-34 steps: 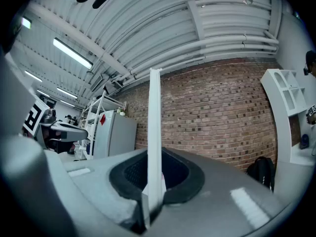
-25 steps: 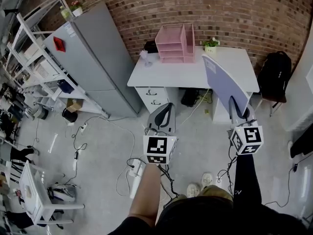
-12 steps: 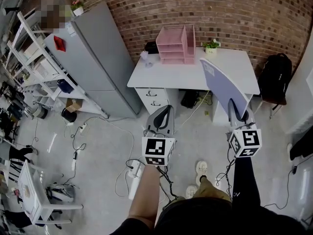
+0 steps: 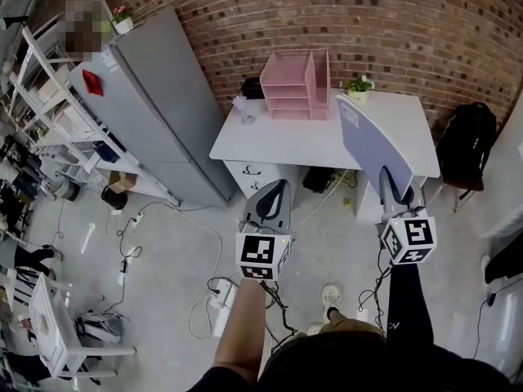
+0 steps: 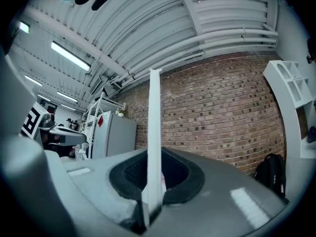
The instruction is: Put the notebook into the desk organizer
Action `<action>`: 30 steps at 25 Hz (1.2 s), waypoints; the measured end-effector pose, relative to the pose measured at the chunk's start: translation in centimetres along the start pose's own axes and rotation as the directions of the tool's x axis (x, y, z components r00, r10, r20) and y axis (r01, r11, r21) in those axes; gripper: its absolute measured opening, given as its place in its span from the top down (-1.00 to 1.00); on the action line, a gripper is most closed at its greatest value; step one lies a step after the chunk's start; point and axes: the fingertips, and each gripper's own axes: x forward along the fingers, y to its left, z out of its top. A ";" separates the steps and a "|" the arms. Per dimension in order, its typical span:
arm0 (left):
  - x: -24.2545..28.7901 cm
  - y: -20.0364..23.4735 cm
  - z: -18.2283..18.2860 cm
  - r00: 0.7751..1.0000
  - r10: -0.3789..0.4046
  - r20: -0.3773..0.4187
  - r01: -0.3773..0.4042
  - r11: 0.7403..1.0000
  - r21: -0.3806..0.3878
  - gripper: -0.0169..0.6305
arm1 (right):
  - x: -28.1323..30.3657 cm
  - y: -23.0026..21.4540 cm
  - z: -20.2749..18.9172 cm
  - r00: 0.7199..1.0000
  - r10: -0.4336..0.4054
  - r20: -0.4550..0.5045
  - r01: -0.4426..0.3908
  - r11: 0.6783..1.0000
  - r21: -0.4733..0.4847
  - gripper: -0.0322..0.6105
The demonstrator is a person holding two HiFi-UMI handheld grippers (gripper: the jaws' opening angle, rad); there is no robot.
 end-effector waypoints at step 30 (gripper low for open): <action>15.3 6.2 -0.3 0.996 0.087 -0.028 -0.087 0.996 0.017 0.92 | 17.7 -6.0 -2.5 0.994 0.110 0.020 -0.111 0.992 0.052 0.81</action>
